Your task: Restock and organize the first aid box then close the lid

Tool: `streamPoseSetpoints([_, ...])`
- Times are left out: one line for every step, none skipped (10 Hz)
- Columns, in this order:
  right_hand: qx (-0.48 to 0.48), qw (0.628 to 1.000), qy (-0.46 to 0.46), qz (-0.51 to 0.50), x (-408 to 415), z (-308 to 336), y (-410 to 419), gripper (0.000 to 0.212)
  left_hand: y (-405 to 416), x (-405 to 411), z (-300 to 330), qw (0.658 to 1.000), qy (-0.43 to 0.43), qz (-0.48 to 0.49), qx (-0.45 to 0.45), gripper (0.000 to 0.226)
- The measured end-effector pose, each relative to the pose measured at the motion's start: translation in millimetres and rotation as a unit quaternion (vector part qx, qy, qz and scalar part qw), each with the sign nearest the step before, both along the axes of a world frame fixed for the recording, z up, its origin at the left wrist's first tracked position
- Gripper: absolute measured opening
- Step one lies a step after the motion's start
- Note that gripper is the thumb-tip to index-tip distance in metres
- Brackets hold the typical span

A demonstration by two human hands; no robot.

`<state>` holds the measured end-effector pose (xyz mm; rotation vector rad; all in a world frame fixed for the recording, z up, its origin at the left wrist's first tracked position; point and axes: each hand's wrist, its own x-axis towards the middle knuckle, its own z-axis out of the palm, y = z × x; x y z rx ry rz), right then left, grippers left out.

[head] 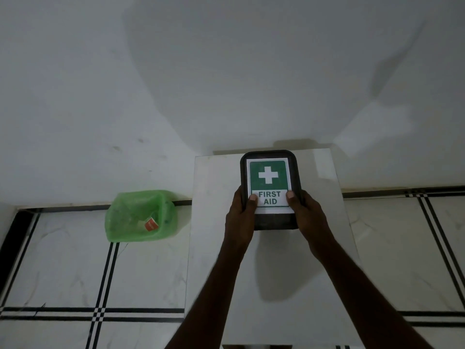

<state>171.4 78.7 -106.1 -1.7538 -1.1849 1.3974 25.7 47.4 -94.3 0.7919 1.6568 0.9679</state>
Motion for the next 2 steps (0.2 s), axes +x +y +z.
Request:
streamPoseSetpoints([-0.007, 1.0, -0.015, -0.006, 5.5, 5.9, 2.8, 0.044, 2.5, -7.4, 10.3, 1.0, 0.0, 0.018, -0.014, 0.042])
streamPoseSetpoints([0.023, 0.997, -0.075, -0.013, 12.8, 35.9, 1.9, 0.055, 0.5, -14.1, 42.9, 0.997, 0.065, 0.039, -0.004, 0.047])
